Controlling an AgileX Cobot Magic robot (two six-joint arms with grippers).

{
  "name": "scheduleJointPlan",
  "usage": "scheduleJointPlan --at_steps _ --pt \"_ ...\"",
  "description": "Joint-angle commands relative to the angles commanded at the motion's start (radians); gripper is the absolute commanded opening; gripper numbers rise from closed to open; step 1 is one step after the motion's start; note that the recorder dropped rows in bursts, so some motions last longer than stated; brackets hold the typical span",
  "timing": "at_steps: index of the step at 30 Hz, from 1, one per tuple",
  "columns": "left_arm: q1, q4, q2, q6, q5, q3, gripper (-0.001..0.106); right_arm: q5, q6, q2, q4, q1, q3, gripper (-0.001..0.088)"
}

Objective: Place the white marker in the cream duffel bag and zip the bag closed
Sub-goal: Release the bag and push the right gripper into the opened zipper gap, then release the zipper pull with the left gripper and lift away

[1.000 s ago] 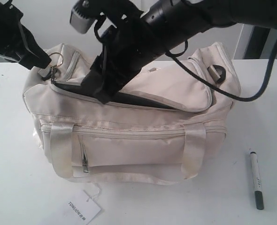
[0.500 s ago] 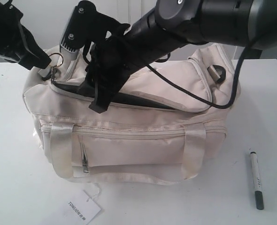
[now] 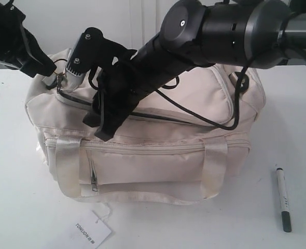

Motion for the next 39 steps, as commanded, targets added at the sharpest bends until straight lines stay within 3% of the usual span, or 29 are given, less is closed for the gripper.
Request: scheduleJointPlan --at_steps 4,7,14,24,30,39 --pt "0.000 0.000 0.000 0.000 0.000 0.000 0.000 0.002 0.000 0.000 0.003 0.000 0.000 0.0422" --pt "0.000 0.000 0.000 0.000 0.002 0.000 0.000 0.002 0.021 0.000 0.003 0.000 0.000 0.0266" --pt "0.000 0.120 0.000 0.000 0.019 0.000 0.000 0.002 0.042 -0.002 0.000 0.000 -0.002 0.0063" --pt "0.000 0.240 0.002 0.008 0.004 0.019 0.000 -0.003 0.042 -0.043 0.000 0.000 -0.002 0.0057" --pt "0.000 0.300 0.002 0.007 -0.096 0.079 0.000 -0.003 0.042 -0.043 0.000 0.000 -0.002 0.0057" --pt "0.000 0.341 0.004 0.007 -0.098 0.081 0.000 -0.003 0.042 -0.043 0.000 0.000 -0.002 0.0057"
